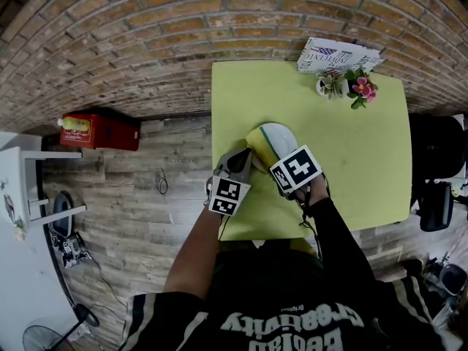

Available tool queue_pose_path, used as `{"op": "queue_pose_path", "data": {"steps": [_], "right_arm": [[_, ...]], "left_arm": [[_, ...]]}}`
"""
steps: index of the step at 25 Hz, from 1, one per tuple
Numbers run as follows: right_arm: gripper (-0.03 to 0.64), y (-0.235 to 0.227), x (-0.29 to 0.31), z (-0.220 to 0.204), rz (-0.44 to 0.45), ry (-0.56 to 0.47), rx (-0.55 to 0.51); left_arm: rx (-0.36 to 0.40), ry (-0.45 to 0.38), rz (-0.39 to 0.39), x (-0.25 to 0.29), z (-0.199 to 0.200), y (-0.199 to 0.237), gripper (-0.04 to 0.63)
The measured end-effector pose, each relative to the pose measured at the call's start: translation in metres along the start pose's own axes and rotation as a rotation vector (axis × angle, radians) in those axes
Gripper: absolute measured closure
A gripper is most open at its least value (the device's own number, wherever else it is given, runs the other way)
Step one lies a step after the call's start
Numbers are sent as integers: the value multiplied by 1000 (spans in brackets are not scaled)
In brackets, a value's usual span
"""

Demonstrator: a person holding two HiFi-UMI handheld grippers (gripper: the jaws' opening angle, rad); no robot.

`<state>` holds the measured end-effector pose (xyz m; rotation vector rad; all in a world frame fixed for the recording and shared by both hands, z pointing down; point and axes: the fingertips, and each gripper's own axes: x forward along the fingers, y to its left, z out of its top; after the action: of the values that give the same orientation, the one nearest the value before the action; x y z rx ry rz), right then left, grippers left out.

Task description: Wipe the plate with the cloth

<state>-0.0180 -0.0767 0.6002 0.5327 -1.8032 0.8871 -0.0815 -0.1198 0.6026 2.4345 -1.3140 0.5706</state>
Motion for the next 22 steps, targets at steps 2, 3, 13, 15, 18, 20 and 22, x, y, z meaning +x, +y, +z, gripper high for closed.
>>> {"op": "queue_pose_path", "data": {"steps": [2,3,13,15,18,20,22], "right_arm": [[491,-4,-1,-2,-6,0,3],[491,-5,-1,-2,-9,-1,5],[491,-25,-10,-12,-49,-5,32],[491,-29,-12,-14,-57,-7,38],[489,-35,-15,-18,-70,-9,45],[489,-39,-16,-20,-79,-12,52],[489,-43,-18,-23,-85,-16,60]], "left_arm": [[0,-2,0,0,0,0,589],[1,-3,1,0,0,0,589],[0,-1,14,0,0,2,589],[1,0,16,0,0,2,589],[-2,-4,14,0,0,1,589],[-2,-6,14,-1,1,1,589],[0,-5,15,0,0,1,589]]}}
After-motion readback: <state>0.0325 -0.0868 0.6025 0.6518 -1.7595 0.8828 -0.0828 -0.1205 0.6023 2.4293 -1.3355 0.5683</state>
